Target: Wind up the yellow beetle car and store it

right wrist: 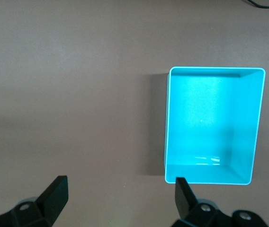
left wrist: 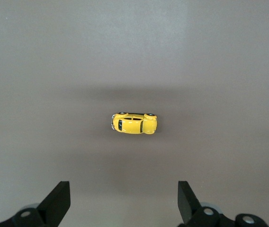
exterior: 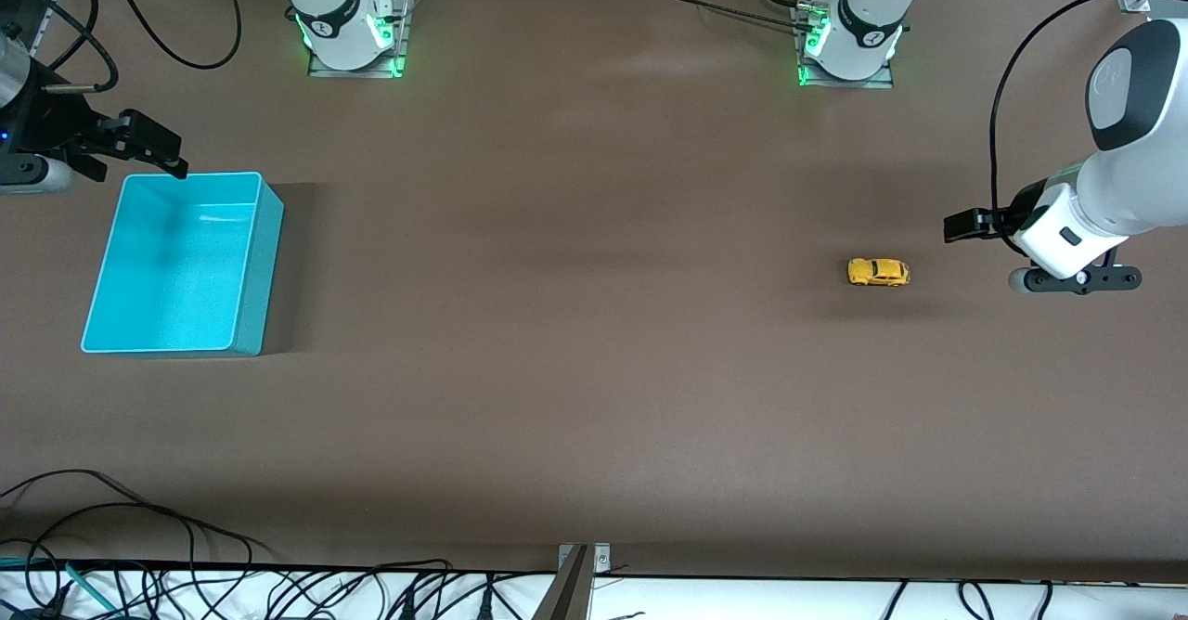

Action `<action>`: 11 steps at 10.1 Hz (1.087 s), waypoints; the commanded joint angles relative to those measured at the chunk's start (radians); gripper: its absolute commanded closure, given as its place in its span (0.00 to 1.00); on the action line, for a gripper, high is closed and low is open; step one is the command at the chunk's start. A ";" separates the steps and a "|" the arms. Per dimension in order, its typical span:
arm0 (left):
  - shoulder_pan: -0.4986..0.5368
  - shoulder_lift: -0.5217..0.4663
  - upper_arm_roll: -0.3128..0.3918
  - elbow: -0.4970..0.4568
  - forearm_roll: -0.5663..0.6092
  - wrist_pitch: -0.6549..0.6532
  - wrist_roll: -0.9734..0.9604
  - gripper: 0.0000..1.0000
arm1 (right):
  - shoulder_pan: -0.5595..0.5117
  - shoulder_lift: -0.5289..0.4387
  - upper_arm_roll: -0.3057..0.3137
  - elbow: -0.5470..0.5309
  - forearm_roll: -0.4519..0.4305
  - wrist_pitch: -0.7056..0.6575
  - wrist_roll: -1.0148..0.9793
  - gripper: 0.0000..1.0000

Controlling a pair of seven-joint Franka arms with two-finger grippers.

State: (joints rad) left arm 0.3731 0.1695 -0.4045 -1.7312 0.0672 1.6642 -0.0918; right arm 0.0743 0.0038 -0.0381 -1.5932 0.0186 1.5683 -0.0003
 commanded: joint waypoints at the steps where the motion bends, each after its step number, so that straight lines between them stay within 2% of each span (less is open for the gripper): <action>1: -0.014 0.013 0.003 0.033 -0.015 -0.024 -0.008 0.00 | 0.010 -0.014 -0.002 0.021 0.000 -0.039 0.012 0.00; 11: -0.011 0.012 0.004 0.035 -0.015 -0.024 -0.003 0.00 | 0.002 -0.007 -0.023 0.024 -0.005 -0.036 -0.001 0.00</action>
State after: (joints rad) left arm 0.3643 0.1696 -0.4042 -1.7267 0.0671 1.6643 -0.0918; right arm 0.0768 -0.0033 -0.0595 -1.5846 0.0178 1.5503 -0.0004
